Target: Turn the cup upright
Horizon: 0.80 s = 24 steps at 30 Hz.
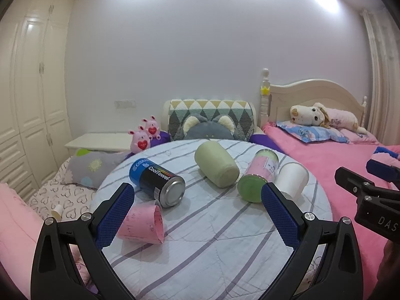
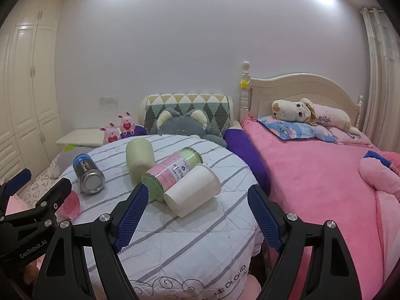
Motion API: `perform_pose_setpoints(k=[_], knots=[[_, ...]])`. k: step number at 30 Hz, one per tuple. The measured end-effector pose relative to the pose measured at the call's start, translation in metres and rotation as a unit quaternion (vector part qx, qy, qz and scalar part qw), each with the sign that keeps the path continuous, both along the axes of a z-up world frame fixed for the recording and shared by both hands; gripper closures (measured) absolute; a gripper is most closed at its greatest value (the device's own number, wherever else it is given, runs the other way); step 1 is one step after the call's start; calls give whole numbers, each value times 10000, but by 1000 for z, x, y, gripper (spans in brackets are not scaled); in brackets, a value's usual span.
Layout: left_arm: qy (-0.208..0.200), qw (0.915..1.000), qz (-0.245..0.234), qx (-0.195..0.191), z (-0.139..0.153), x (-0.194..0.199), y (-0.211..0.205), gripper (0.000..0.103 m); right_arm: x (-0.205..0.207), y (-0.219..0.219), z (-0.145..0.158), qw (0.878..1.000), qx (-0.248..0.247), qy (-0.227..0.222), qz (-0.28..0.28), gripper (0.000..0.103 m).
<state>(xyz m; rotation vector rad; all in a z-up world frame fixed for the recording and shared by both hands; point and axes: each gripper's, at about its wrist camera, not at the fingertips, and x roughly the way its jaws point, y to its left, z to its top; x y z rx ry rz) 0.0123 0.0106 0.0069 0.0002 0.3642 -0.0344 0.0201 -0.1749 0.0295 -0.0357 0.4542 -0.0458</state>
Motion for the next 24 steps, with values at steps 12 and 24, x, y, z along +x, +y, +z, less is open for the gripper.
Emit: perform_pose_setpoints(k=[12, 24], knots=[[426, 9990, 24, -120, -12, 38, 22, 1, 47, 15, -7, 9977, 11, 477, 480, 20], [875, 9946, 480, -271, -9, 88, 63, 1, 131, 57, -8, 9815, -383, 1199, 1440, 20]])
